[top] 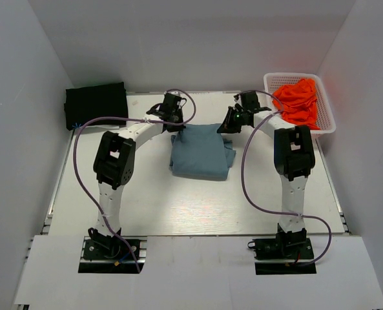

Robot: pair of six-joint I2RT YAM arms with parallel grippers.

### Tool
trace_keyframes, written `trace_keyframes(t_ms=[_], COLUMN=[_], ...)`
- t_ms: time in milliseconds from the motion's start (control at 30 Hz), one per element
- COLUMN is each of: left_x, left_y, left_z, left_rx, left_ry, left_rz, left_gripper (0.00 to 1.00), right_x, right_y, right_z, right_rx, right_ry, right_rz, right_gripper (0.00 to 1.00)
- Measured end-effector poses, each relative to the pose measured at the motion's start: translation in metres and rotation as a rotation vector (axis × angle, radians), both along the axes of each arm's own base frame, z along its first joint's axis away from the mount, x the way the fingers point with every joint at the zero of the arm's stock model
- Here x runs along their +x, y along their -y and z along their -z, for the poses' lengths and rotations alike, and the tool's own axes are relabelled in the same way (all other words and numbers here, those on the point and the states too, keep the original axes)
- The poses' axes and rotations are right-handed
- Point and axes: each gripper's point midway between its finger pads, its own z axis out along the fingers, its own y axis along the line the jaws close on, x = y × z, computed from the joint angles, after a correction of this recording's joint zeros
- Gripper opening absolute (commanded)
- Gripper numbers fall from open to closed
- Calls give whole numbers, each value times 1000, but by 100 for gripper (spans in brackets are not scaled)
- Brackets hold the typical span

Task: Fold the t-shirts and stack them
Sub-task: Fold the long partially folded tshirt into a neat square

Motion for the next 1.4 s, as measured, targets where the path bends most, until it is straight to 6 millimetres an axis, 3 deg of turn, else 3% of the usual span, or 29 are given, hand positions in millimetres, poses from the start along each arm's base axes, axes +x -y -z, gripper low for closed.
trace_keyframes(t_ms=[100, 233, 433, 567, 733, 1000, 1100, 1233, 1300, 1333, 1367, 1400], left_x=[1, -11, -32, -32, -25, -3, 6, 15, 19, 21, 22, 24], left_y=[-2, -9, -9, -1, 9, 22, 26, 23, 21, 20, 20, 19], left_z=[-3, -17, -77, -105, -83, -5, 15, 23, 21, 18, 15, 12], left_rx=[5, 12, -41, -87, -85, -32, -21, -4, 6, 10, 14, 20], left_ry=[13, 44, 152, 218, 178, 61, 36, 30, 33, 34, 36, 41], left_rz=[-2, -3, 31, 73, 102, 118, 119, 95, 77, 70, 64, 63], left_gripper=[0, 0, 0, 0, 0, 0, 0, 0, 0, 7, 23, 47], right_x=[-1, -24, -58, -72, -76, -57, -44, -27, -23, -22, -21, -20], right_y=[3, 16, 28, 36, 49, 66, 67, 65, 63, 62, 61, 60], right_z=[-1, -15, -77, -88, -69, -20, -2, 17, 20, 20, 18, 17], right_rx=[-5, -38, -25, -33, -94, -160, -178, -186, -181, -178, -175, -175], right_ry=[17, 19, 110, 125, 53, -79, -105, -112, -109, -106, -99, -95], right_rz=[17, 56, 88, 126, 186, 255, 254, 233, 217, 210, 198, 197], right_gripper=[0, 0, 0, 0, 0, 0, 0, 0, 7, 19, 25, 32])
